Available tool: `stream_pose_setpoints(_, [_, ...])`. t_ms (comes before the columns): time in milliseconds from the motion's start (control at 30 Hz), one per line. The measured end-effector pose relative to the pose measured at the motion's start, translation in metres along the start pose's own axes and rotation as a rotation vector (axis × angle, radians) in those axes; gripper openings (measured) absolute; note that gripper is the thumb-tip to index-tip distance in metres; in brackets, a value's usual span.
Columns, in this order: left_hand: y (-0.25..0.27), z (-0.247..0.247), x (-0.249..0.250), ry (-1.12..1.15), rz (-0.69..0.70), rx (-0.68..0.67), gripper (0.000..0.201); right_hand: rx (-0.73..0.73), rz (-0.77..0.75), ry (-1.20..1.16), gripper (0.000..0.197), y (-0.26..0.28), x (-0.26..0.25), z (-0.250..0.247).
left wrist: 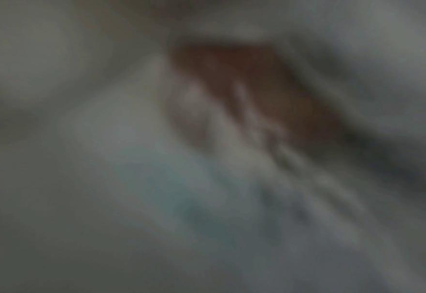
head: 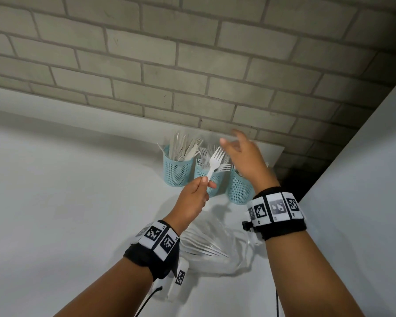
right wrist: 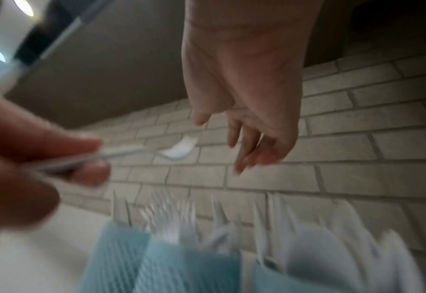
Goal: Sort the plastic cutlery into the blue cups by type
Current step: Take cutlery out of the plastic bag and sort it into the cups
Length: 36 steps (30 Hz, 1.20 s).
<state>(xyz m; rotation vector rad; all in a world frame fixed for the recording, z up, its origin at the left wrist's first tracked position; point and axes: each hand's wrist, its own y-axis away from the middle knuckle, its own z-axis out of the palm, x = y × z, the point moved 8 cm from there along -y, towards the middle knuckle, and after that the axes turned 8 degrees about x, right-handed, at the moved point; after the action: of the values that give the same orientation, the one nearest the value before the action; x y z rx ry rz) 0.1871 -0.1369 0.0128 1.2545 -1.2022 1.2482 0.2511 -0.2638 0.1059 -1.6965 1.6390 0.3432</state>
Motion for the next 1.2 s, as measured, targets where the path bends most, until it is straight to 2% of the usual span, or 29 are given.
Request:
stream_pose_setpoints(100, [0.001,0.002,0.004,-0.02,0.017,-0.033,0.033,-0.279,0.095,-0.151,0.056,0.016,-0.013,0.022])
stream_pose_setpoints(200, [0.001,-0.001,0.006,-0.066,0.031,-0.024,0.032,-0.263,0.142,-0.214,0.019,0.015,-0.009,0.028])
stream_pose_setpoints(300, [-0.002,-0.018,0.009,-0.269,0.089,0.095,0.033,-0.069,0.217,-0.239,0.003,0.005,0.005,0.018])
stream_pose_setpoints(433, [-0.004,-0.035,0.004,-0.568,0.083,0.195,0.032,0.4,0.201,-0.318,0.013,-0.007,0.013,-0.029])
stream_pose_setpoints(500, [-0.004,-0.038,-0.002,-0.708,0.042,0.162,0.036,0.525,0.168,-0.288,0.017,-0.007,0.01,-0.042])
stream_pose_setpoints(567, [-0.002,-0.037,-0.012,-0.886,-0.041,0.028,0.027,0.565,0.095,-0.187,0.018,-0.003,0.002,-0.045])
stream_pose_setpoints(633, [0.002,-0.034,-0.022,-1.047,-0.1,-0.158,0.018,0.539,-0.006,0.015,0.019,-0.001,-0.009,-0.036])
stream_pose_setpoints(733, [0.008,-0.029,-0.021,-1.093,-0.082,-0.306,0.028,0.398,-0.143,0.293,0.023,-0.003,-0.017,-0.006])
stream_pose_setpoints(900, [0.009,-0.032,-0.018,-1.12,-0.077,-0.324,0.04,0.116,-0.145,0.536,0.036,0.0,-0.005,0.04])
stream_pose_setpoints(1000, [0.011,-0.035,-0.018,-1.122,-0.116,-0.324,0.044,0.026,-0.12,0.566,0.041,0.0,0.005,0.058])
stream_pose_setpoints(1100, [0.012,-0.035,-0.023,-1.12,-0.145,-0.331,0.034,-0.023,-0.094,0.565,0.044,0.0,0.014,0.065])
stream_pose_setpoints(1200, [0.017,-0.03,-0.024,-1.154,-0.125,-0.402,0.033,-0.098,-0.073,0.614,0.048,0.001,0.017,0.065])
